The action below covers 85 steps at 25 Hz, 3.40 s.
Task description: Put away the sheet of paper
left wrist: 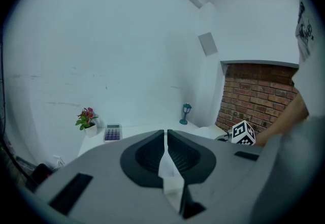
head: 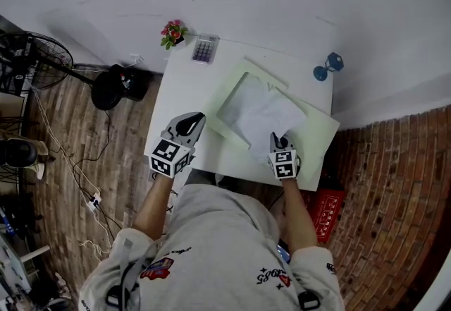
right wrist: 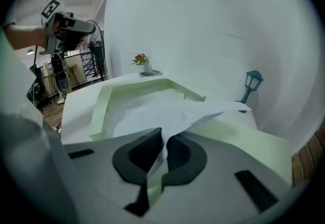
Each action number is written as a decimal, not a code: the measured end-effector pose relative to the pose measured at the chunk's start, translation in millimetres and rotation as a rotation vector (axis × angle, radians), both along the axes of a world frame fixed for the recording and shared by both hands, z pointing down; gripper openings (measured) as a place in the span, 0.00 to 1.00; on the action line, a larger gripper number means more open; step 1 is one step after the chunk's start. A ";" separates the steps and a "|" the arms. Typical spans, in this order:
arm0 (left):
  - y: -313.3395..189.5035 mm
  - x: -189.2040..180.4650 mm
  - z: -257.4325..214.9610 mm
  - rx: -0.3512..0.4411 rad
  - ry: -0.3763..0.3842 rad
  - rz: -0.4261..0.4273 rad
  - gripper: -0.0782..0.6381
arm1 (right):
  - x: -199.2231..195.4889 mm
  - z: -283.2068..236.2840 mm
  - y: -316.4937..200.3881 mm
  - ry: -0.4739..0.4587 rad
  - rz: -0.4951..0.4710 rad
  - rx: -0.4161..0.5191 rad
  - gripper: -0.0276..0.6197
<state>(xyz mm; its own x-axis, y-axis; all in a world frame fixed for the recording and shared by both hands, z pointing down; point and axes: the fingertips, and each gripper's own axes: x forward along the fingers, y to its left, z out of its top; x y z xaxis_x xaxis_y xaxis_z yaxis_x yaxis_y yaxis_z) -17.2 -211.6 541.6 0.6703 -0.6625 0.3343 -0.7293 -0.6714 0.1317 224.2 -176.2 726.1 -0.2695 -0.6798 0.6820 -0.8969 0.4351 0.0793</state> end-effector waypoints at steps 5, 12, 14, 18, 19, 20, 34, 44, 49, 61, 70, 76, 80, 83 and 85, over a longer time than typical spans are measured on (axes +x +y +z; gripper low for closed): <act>-0.2 -7.2 -2.8 0.007 0.002 -0.019 0.16 | 2.2 4.3 -9.5 -0.044 0.017 -0.043 0.05; -1.9 -15.0 -3.0 0.004 0.007 -0.036 0.16 | 5.6 8.7 -20.2 -0.277 0.154 -0.138 0.04; -4.1 -17.1 -2.2 0.002 0.012 -0.038 0.16 | 6.3 8.8 -25.1 -0.371 0.211 -0.158 0.04; -7.4 -17.7 -1.4 -0.003 0.018 -0.039 0.16 | -1.5 9.1 -29.5 -0.542 0.251 -0.219 0.07; -8.5 -17.4 -1.3 -0.004 0.019 -0.039 0.16 | -2.9 10.1 -29.9 -0.583 0.264 -0.240 0.10; -9.8 -17.1 -1.1 -0.005 0.020 -0.038 0.16 | -4.0 10.3 -30.3 -0.627 0.280 -0.260 0.14; -27.7 -12.4 7.6 -0.034 0.029 -0.025 0.16 | 30.5 8.3 -44.6 -0.838 0.534 -0.219 0.04; -33.2 -9.8 11.0 -0.045 0.020 -0.021 0.16 | 6.7 14.7 -60.2 -0.849 0.501 -0.269 0.04; -36.3 -8.3 11.5 -0.047 0.021 -0.023 0.16 | -8.5 14.2 -75.7 -0.826 0.483 -0.281 0.04; -40.5 -21.6 17.0 -0.058 0.021 -0.048 0.16 | -38.6 18.9 -100.7 -0.790 0.468 -0.313 0.04; -42.6 -34.7 19.7 -0.066 0.022 -0.067 0.16 | -63.6 17.6 -119.4 -0.782 0.445 -0.325 0.04; -42.4 -42.7 22.4 -0.074 0.023 -0.077 0.16 | -75.8 22.4 -124.9 -0.742 0.436 -0.350 0.05; -41.5 -47.7 23.7 -0.075 0.026 -0.083 0.16 | -80.9 26.4 -124.5 -0.700 0.412 -0.359 0.05; -41.8 -53.5 24.6 -0.077 0.029 -0.089 0.16 | -77.7 29.8 -124.0 -0.655 0.420 -0.357 0.08; -42.8 -56.2 24.9 -0.079 0.030 -0.090 0.16 | -74.3 31.0 -123.6 -0.610 0.425 -0.350 0.15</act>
<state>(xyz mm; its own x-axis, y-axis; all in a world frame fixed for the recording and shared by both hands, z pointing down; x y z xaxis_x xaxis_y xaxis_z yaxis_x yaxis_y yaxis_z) -73.5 -254.4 566.5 0.6197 -0.6931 0.3681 -0.7812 -0.5899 0.2043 149.9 -299.8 757.1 -0.4288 -0.5826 0.6905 -0.8323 -0.0424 -0.5526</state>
